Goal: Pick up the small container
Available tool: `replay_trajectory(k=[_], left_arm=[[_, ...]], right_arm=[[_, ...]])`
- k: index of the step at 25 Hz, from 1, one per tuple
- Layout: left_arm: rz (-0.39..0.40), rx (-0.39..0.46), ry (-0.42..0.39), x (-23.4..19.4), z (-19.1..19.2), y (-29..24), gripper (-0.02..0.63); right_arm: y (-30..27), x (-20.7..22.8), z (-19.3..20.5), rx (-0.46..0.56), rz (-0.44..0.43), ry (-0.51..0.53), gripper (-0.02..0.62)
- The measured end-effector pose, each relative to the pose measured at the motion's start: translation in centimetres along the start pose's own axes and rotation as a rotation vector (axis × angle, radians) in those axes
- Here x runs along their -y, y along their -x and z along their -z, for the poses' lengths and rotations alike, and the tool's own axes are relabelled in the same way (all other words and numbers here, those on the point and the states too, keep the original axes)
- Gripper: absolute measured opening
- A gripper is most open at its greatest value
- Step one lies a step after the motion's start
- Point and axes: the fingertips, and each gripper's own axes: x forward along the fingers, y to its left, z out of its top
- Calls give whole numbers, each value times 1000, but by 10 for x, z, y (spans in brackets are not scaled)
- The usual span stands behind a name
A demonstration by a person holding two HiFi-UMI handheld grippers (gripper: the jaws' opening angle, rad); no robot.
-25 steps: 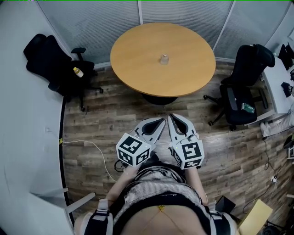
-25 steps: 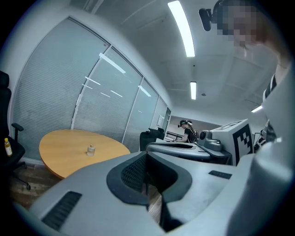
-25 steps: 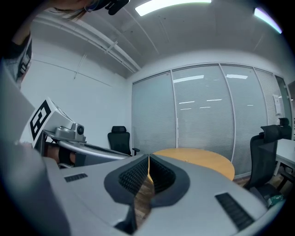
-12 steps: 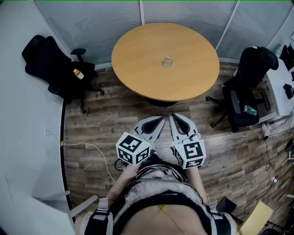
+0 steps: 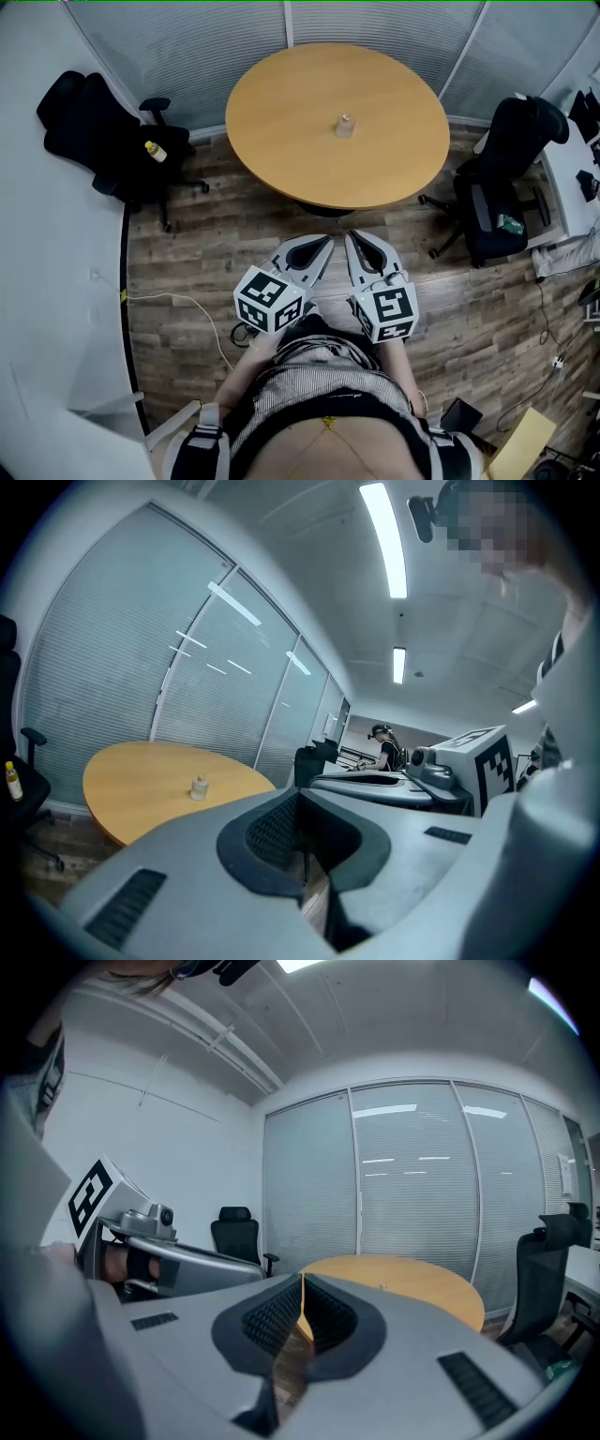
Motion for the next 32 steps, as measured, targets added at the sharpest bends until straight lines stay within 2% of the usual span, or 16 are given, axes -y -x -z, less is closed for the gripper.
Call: replay_trajectory(k=[9, 16, 22, 32], left_arm=[[-8, 5, 12, -20, 2, 15, 5], [-3, 3, 15, -29, 0, 9, 5], [-24, -6, 23, -47, -5, -17, 5], [-75, 21, 26, -81, -39, -71, 5]], right_arm=[[-15, -17, 4, 6, -4, -57, 23], [-27, -13, -1, 10, 6, -52, 21], [-47, 9, -2, 4, -14, -45, 21], [-99, 67, -24, 3, -47, -33, 21]])
